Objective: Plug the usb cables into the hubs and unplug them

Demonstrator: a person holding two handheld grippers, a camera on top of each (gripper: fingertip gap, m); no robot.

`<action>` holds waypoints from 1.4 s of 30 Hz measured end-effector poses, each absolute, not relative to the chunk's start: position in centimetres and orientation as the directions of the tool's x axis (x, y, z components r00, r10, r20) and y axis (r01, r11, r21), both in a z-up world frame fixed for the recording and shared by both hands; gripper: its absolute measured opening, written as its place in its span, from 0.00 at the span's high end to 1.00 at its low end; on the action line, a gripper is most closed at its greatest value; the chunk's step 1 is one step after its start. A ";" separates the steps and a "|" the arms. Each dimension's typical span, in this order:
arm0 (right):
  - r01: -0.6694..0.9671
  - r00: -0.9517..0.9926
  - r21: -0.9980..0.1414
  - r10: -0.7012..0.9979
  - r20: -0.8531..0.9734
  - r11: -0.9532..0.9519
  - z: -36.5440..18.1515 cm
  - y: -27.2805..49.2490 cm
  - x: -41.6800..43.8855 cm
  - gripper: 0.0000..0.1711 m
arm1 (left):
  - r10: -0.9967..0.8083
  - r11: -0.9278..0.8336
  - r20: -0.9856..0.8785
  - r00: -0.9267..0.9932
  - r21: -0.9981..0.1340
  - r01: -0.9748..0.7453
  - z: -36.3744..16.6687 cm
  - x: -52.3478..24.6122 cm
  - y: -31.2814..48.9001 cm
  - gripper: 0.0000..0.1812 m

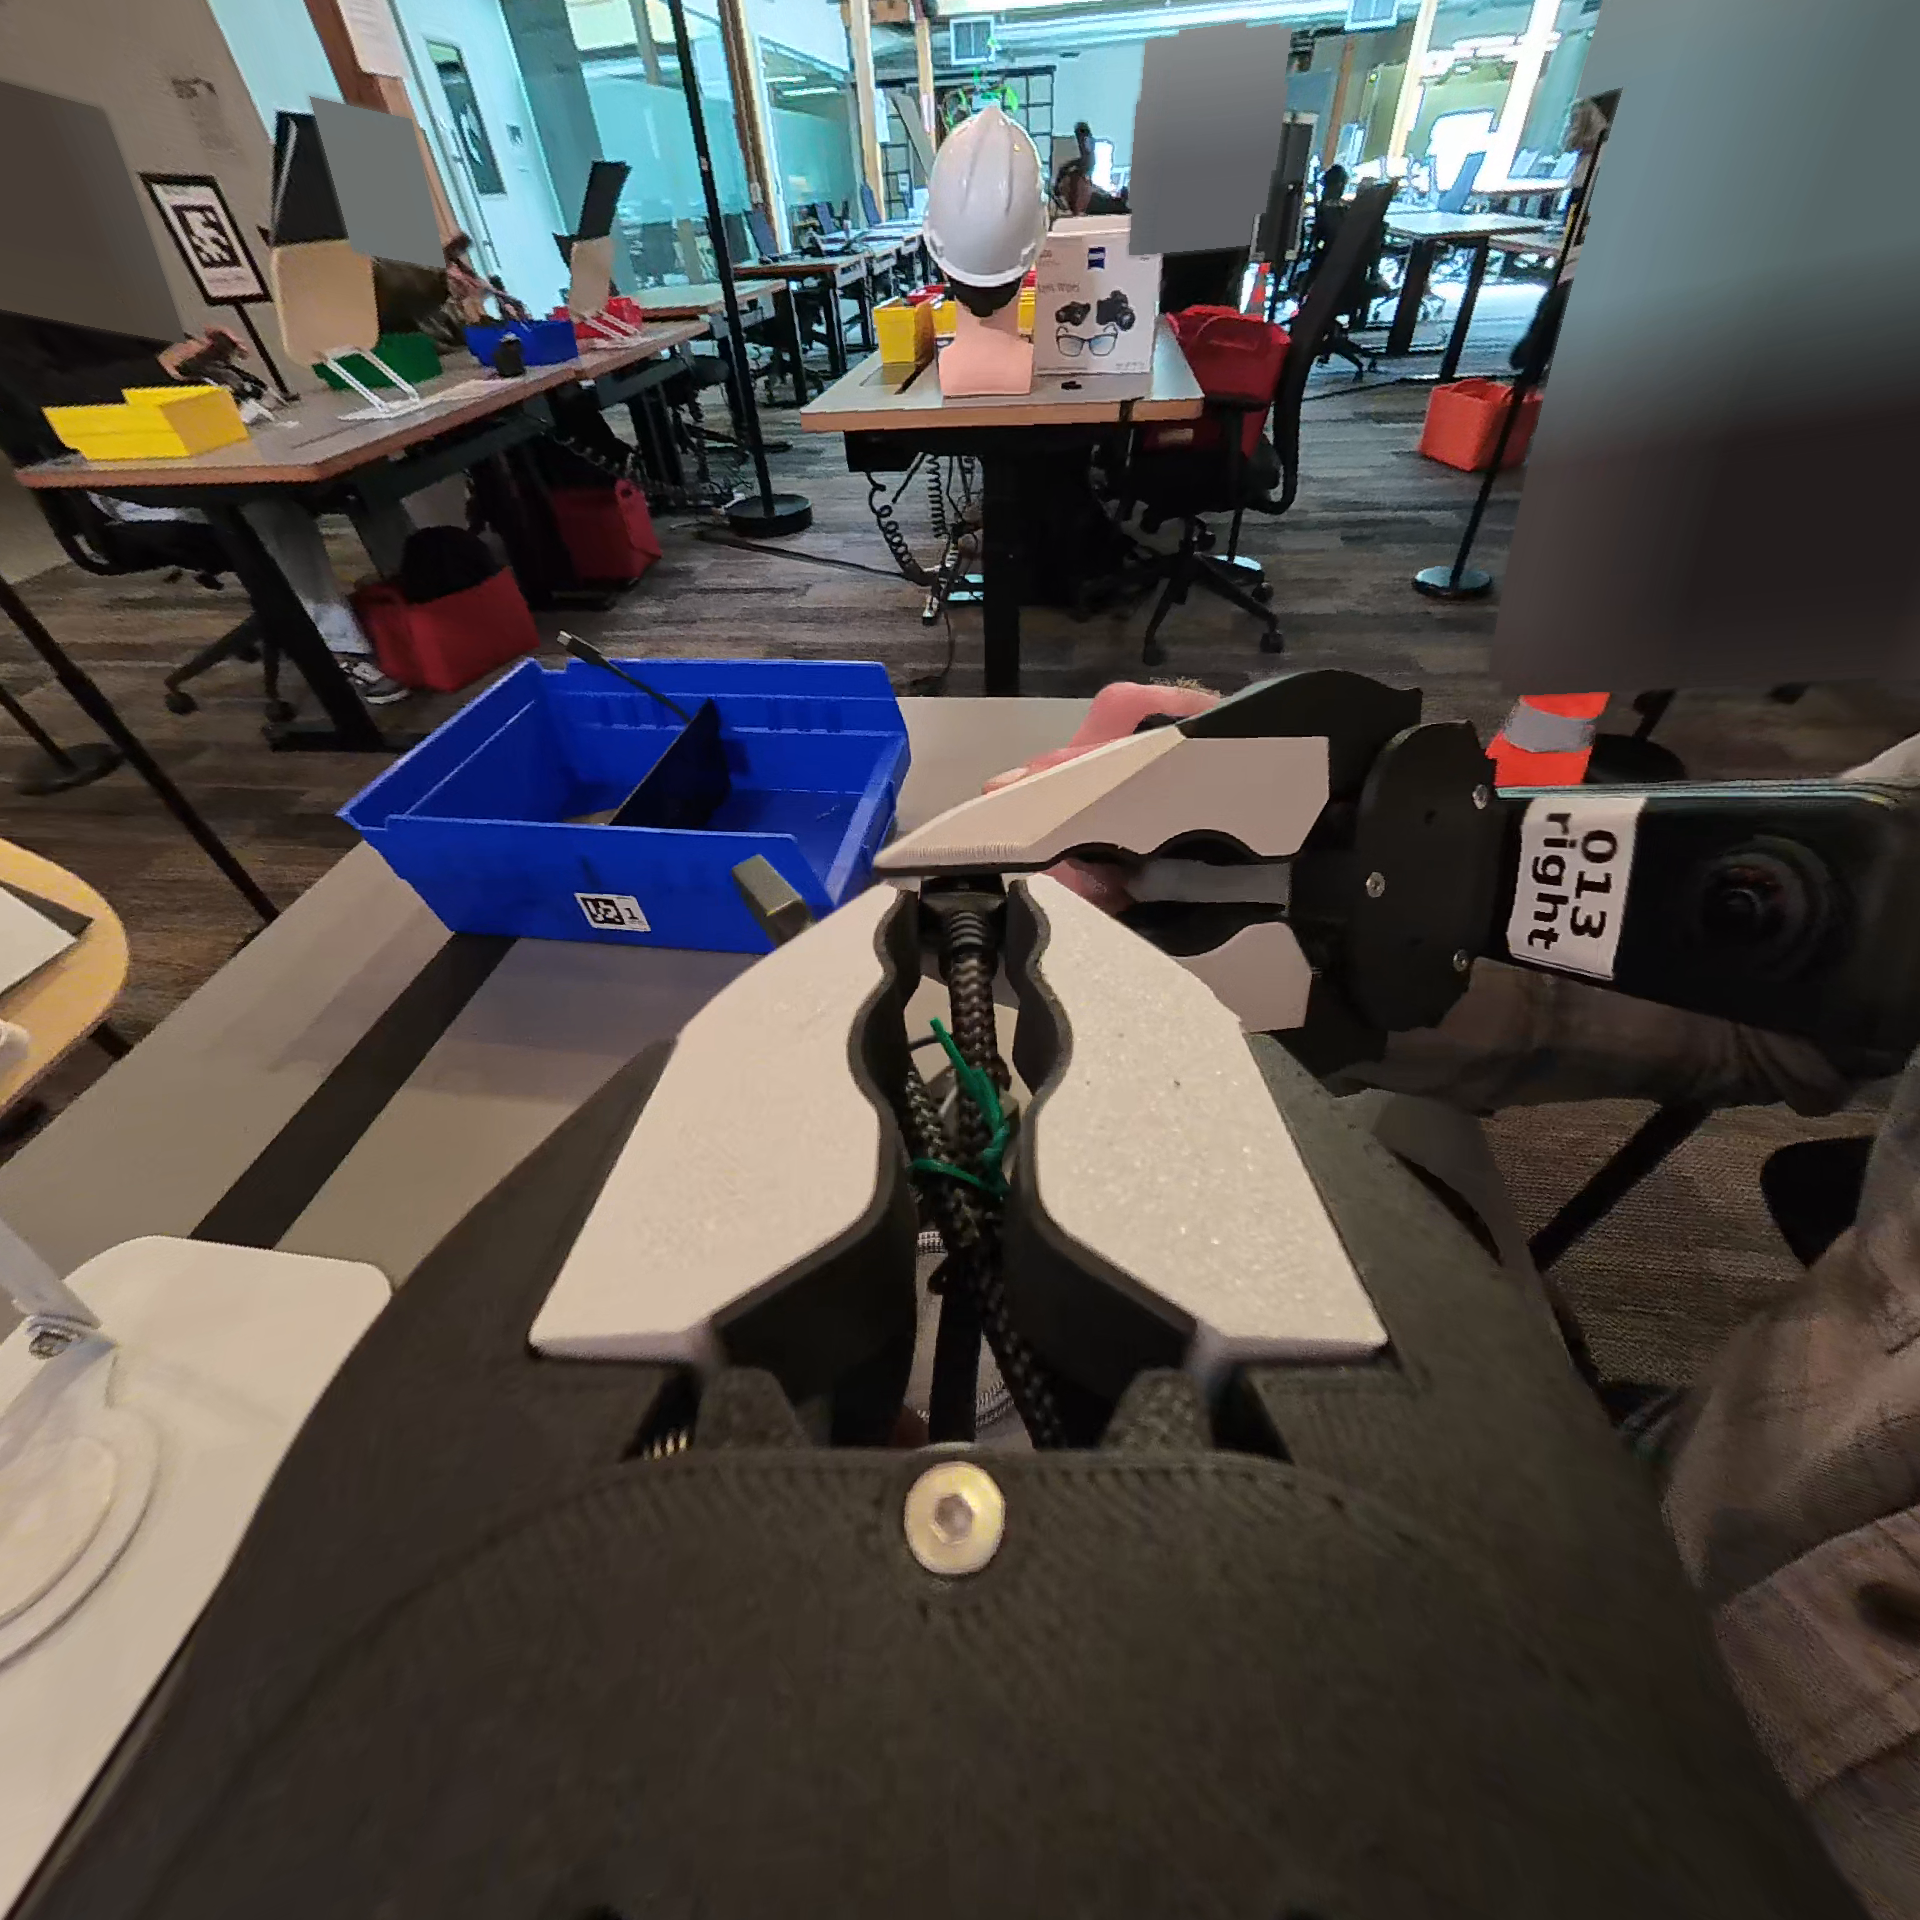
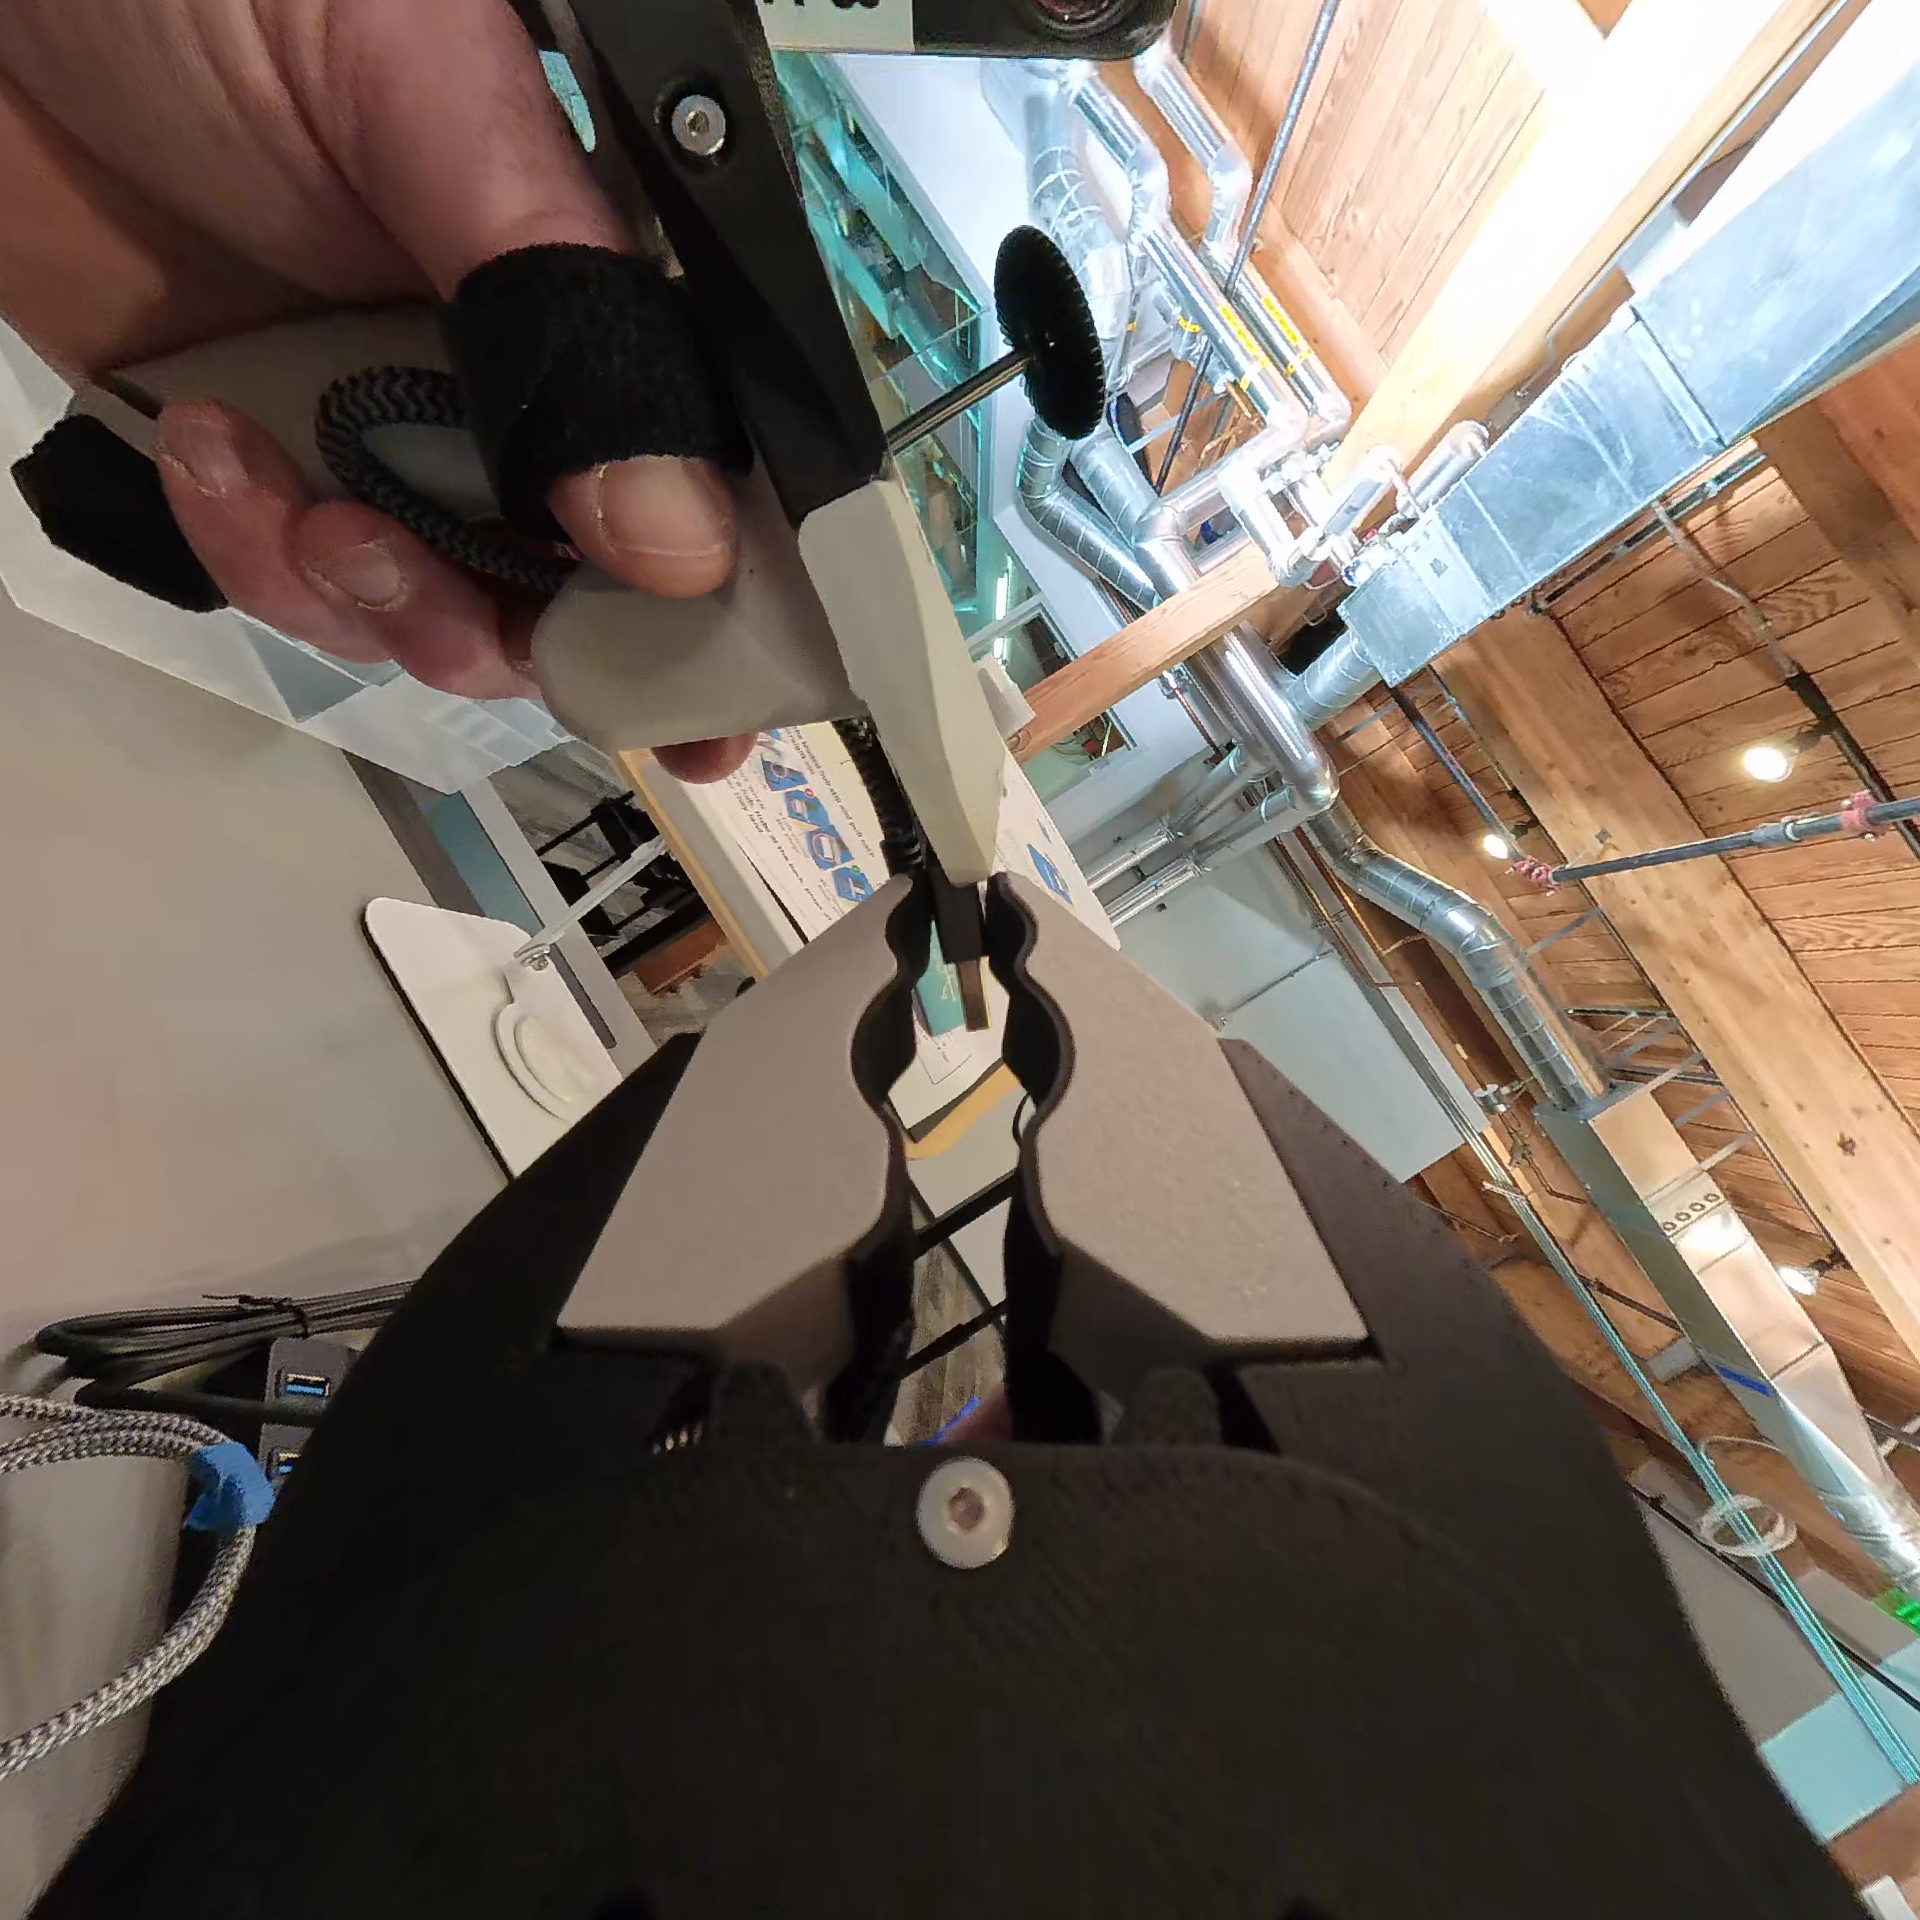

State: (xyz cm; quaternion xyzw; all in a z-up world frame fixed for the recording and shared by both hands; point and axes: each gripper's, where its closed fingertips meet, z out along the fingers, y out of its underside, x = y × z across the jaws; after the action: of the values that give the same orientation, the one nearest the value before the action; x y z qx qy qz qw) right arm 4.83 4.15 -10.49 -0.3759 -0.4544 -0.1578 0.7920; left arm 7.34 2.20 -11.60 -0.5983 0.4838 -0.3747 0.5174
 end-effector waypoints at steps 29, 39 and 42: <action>0.699 0.308 -0.707 0.848 0.431 0.105 -25.5 5.4 16.6 0.78 | -0.926 0.204 -0.305 0.222 -0.901 -0.383 -11.8 7.5 11.4 0.91; 0.749 0.290 -0.658 0.933 0.214 -0.082 -31.4 4.9 18.5 0.75 | -0.938 0.189 -0.264 0.225 -0.933 -0.307 -15.1 6.5 13.3 0.91; 0.770 0.309 -0.628 0.929 0.205 -0.118 -33.6 5.4 18.4 0.73 | -0.938 0.176 -0.255 0.236 -0.934 -0.310 -15.4 5.9 14.0 0.91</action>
State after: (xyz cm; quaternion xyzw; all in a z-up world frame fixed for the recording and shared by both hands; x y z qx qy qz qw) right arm 18.42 5.39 -33.60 -0.7380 -0.5753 0.1199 0.3317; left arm 5.95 14.00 -15.37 -0.5721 0.5451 -0.2911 0.5392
